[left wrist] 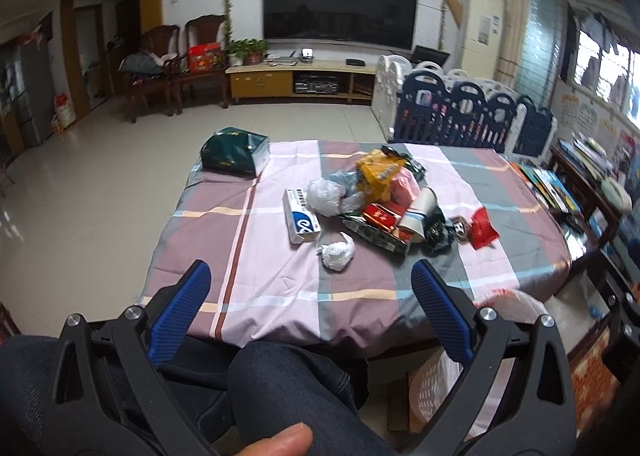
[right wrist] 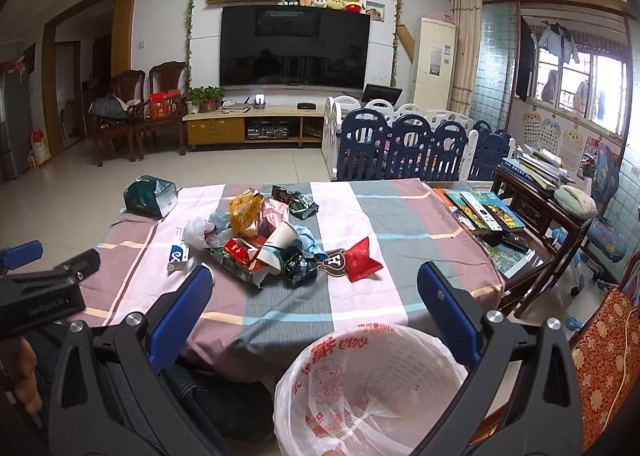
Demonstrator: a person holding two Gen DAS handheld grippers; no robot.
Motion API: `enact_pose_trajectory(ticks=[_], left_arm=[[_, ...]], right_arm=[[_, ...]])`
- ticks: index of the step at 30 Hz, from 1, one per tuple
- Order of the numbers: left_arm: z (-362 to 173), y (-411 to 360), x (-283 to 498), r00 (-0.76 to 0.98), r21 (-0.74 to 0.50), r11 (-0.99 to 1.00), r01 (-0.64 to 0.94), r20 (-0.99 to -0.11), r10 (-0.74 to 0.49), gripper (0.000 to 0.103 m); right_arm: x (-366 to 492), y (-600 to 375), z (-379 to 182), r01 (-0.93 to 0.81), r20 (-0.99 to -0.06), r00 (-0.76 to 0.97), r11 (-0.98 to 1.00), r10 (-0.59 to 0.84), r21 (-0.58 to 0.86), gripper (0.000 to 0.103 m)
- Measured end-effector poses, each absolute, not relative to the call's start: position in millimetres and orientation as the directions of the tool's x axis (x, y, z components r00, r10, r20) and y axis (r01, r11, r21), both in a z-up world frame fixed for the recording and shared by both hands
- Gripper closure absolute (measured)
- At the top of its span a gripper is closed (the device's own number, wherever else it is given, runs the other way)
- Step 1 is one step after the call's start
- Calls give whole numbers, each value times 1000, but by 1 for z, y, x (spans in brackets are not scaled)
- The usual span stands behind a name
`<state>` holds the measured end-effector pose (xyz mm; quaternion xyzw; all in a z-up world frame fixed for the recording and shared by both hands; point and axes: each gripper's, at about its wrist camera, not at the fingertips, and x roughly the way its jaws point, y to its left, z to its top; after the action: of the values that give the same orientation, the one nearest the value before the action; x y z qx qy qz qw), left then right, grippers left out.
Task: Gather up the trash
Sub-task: 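Grasp the white paper cup with the right tool while the left tool grasps the ointment box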
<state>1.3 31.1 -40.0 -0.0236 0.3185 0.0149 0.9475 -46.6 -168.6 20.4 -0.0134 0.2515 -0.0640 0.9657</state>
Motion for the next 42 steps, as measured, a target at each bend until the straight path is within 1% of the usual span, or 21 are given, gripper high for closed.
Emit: enact_pose_trajectory(ticks=[3, 8, 11, 14, 15, 16, 18, 19, 20, 21, 22, 23, 24, 26, 27, 31, 32, 33, 35, 39, 42], left_arm=[[-43, 37, 1, 799, -39, 997, -70, -600, 33, 3], [-44, 37, -8, 794, -26, 997, -75, -606, 44, 3], [-45, 36, -10, 788, -29, 997, -67, -615, 35, 3], [-48, 36, -11, 781, -42, 997, -58, -625, 19, 4], [-49, 44, -2, 779, -53, 997, -57, -627, 12, 7], [-50, 52, 3, 773, -57, 996, -75, -634, 22, 14], [-58, 80, 22, 740, -85, 981, -172, -669, 72, 23], [-65, 99, 31, 716, -127, 965, -228, -694, 78, 28], [-70, 113, 37, 696, -174, 947, -270, -715, 67, 31], [-73, 125, 40, 679, -215, 926, -310, -732, 58, 36], [-75, 133, 44, 667, -240, 909, -340, -743, 54, 36], [-75, 138, 49, 659, -250, 898, -362, -750, 58, 36], [-73, 140, 55, 654, -243, 894, -377, -753, 71, 36], [-71, 140, 75, 637, -211, 891, -402, -763, 107, 24], [-72, 140, 90, 623, -198, 889, -413, -774, 117, 16], [-91, 141, 152, 571, -195, 883, -427, -816, 95, 13], [-103, 137, 170, 560, -204, 885, -419, -825, 74, 13], [-114, 134, 184, 544, -209, 887, -411, -837, 54, 13], [-136, 130, 205, 505, -204, 889, -409, -862, 35, 13], [-170, 119, 224, 477, -220, 901, -375, -879, -17, 13], [-180, 113, 222, 513, -221, 916, -333, -858, -20, 7]], right_arm=[[-43, -171, 17, 125, -482, 864, 990, -144, -72, 3], [-46, -174, 18, 115, -442, 890, 993, -116, -30, 3], [-39, -171, 15, 110, -458, 880, 993, -122, -53, 3], [-30, -175, 4, 109, -468, 877, 993, -113, -37, 3], [-28, -174, 1, 110, -460, 881, 993, -112, -33, 3], [-23, -175, -3, 111, -456, 883, 993, -112, -28, 3], [-6, -179, -15, 119, -486, 866, 993, -113, -18, 3], [4, -181, -20, 122, -511, 853, 993, -108, -7, 3], [17, -185, -30, 122, -546, 833, 992, -87, 28, 6], [28, -187, -38, 116, -570, 819, 991, -57, 67, 14], [36, -187, -44, 113, -586, 810, 990, -39, 90, 21], [49, -186, -56, 116, -618, 786, 987, -24, 109, 33], [61, -183, -66, 114, -647, 762, 987, -12, 117, 41], [88, -174, -88, 91, -693, 720, 986, 32, 141, 43], [101, -171, -98, 99, -706, 708, 985, 30, 140, 43], [144, -173, -116, 150, -724, 690, 976, 11, 157, 43], [151, -176, -116, 160, -722, 692, 974, 4, 158, 40], [158, -180, -116, 166, -719, 695, 973, 1, 162, 32], [179, -187, -113, 185, -710, 703, 970, -19, 158, 25], [228, -190, -119, 184, -730, 683, 973, -23, 142, 24], [264, -182, -134, 184, -775, 630, 977, -36, 104, 24]])
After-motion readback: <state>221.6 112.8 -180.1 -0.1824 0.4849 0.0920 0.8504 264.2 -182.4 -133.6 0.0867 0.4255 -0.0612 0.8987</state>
